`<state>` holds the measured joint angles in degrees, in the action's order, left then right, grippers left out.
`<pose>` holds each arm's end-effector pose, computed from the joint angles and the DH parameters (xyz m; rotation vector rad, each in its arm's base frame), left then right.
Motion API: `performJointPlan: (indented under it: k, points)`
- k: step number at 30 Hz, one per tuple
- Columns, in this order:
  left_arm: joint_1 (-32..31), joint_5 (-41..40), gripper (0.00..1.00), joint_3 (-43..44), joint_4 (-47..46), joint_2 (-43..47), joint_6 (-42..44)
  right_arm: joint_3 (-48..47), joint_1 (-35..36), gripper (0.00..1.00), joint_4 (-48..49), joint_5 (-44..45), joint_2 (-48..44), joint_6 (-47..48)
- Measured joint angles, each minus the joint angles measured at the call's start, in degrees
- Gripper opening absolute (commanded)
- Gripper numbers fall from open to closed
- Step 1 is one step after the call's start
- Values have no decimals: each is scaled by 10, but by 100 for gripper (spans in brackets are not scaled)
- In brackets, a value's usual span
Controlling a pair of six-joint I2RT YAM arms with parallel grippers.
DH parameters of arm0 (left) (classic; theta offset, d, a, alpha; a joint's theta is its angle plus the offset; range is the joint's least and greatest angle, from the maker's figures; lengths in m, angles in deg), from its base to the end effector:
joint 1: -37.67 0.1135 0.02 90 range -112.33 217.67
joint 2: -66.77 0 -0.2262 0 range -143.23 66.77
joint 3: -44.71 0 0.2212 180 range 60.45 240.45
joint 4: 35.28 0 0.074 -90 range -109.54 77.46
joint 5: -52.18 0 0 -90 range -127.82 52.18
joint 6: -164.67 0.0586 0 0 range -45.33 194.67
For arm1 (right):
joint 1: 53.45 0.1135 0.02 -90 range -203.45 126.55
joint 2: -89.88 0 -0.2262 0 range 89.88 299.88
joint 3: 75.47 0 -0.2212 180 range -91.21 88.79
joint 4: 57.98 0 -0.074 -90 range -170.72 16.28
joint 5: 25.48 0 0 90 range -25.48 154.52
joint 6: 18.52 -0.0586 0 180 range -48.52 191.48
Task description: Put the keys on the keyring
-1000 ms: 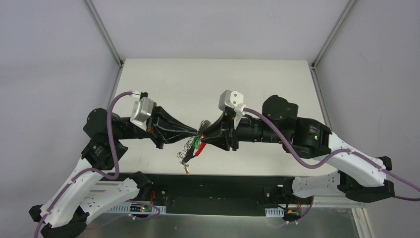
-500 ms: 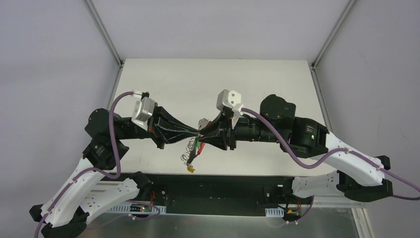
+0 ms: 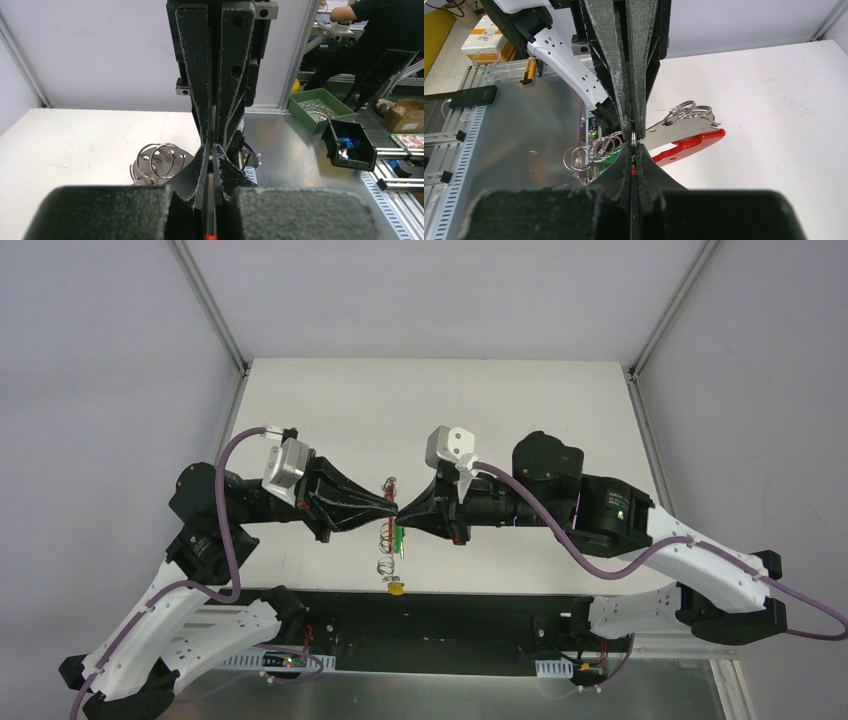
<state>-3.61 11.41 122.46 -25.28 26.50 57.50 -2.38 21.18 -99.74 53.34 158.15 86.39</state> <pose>0.0628 -0.1142 0.4461 1.0474 0.9074 -1.3319 0.0527 0.2347 0.4546 -1.3126 1.0989 0.9484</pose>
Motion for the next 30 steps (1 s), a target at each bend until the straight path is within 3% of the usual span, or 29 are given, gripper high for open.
performJointPlan:
  k: [7, 12, 19, 30]
  points:
    - [0, -1, 1, -8, -2, 9, -2, -21, 2, 0, -27, -7, 9, 11]
    - [0, -4, 22, -8, 28, 20, 0, -98, 3, 0, -123, -12, 48, 19]
    - [0, -3, 31, 39, 122, 21, -4, -199, 3, 0, -279, -48, 99, 23]
    - [0, 54, 23, 66, 188, -37, -57, -281, -5, 0, -438, -118, 202, -1]
